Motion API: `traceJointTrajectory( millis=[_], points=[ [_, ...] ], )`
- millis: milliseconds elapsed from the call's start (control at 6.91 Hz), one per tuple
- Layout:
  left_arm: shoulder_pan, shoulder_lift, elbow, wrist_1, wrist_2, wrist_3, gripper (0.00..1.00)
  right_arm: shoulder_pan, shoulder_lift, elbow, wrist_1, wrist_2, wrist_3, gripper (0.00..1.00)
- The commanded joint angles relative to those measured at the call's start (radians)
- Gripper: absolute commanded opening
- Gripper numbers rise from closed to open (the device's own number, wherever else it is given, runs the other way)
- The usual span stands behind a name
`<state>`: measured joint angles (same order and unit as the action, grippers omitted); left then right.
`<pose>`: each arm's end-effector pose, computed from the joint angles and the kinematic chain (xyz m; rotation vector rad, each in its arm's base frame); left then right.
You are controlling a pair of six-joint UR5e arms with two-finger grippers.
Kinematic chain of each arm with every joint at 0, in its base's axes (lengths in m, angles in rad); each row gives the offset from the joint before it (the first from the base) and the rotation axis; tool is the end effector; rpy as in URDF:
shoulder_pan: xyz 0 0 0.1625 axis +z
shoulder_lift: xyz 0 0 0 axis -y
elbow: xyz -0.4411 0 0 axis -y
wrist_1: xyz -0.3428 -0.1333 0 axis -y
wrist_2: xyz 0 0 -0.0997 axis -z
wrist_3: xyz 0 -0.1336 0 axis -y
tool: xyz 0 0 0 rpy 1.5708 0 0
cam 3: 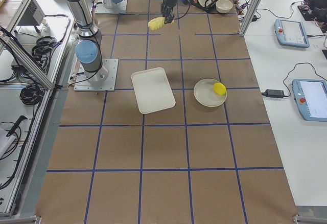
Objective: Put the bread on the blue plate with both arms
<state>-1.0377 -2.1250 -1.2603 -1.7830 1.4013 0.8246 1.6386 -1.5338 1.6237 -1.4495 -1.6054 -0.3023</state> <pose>0.1689 -0.5928 0.2927 -0.3401 -2.6843 -0.3441 0.1573 -0.4175 0.4211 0.5786 -3.0600 -0.3341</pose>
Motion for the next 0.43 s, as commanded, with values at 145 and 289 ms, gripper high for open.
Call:
traceJointTrajectory(
  millis=[145,289],
  points=[
    [-0.166,0.343,-0.287,0.007,-0.004,-0.209,0.02,-0.036,-0.002,0.001,0.001,0.009,-0.015,0.14],
    [-0.238,0.390,-0.319,0.025,-0.010,-0.311,0.02,-0.034,-0.003,0.001,0.001,0.009,-0.012,0.15]
  ],
)
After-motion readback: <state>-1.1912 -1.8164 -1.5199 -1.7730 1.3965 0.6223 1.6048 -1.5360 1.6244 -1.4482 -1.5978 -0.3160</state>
